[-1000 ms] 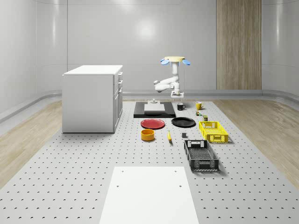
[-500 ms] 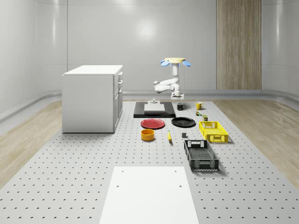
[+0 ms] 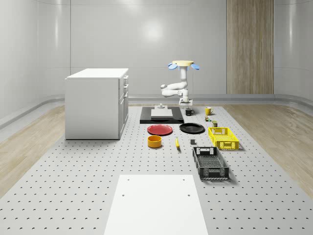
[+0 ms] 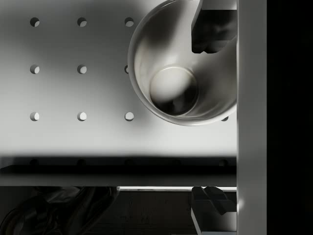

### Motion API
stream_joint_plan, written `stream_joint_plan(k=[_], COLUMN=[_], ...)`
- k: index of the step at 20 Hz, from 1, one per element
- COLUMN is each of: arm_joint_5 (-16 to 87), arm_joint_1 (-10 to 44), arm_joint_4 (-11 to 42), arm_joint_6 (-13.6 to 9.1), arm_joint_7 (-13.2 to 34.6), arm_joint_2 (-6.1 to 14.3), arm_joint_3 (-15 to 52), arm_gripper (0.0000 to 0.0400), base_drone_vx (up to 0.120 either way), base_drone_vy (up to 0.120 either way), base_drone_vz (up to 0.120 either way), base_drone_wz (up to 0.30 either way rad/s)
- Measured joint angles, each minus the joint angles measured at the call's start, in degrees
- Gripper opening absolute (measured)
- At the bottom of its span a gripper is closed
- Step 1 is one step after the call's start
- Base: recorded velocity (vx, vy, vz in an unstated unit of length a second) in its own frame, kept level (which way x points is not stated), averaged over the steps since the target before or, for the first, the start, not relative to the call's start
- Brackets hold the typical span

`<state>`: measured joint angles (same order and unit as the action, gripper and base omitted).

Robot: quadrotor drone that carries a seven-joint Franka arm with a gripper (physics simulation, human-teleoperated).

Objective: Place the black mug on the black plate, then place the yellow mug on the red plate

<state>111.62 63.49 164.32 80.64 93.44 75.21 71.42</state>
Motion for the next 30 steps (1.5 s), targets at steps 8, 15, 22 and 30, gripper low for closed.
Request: stream_joint_plan(k=[8,15,22,30], arm_joint_5=[2.7,3.7,4.0,3.7], arm_joint_1=[0.4,0.7,1.5,1.4], arm_joint_4=[-1.0,-1.5,-1.6,-1.7], arm_joint_6=[2.8,4.3,4.9,5.6], arm_joint_7=[-0.1,0.0,0.7,0.4], arm_joint_2=[1.7,2.6,3.1,3.8], arm_joint_3=[-3.2,-4.5,-4.9,-4.8], arm_gripper=[0.0400,0.0400,0.0400,0.0400], base_drone_vx=[0.000,0.000,0.000,0.000], base_drone_vy=[0.000,0.000,0.000,0.000], base_drone_vz=[0.000,0.000,0.000,0.000], base_drone_wz=[0.000,0.000,0.000,0.000])
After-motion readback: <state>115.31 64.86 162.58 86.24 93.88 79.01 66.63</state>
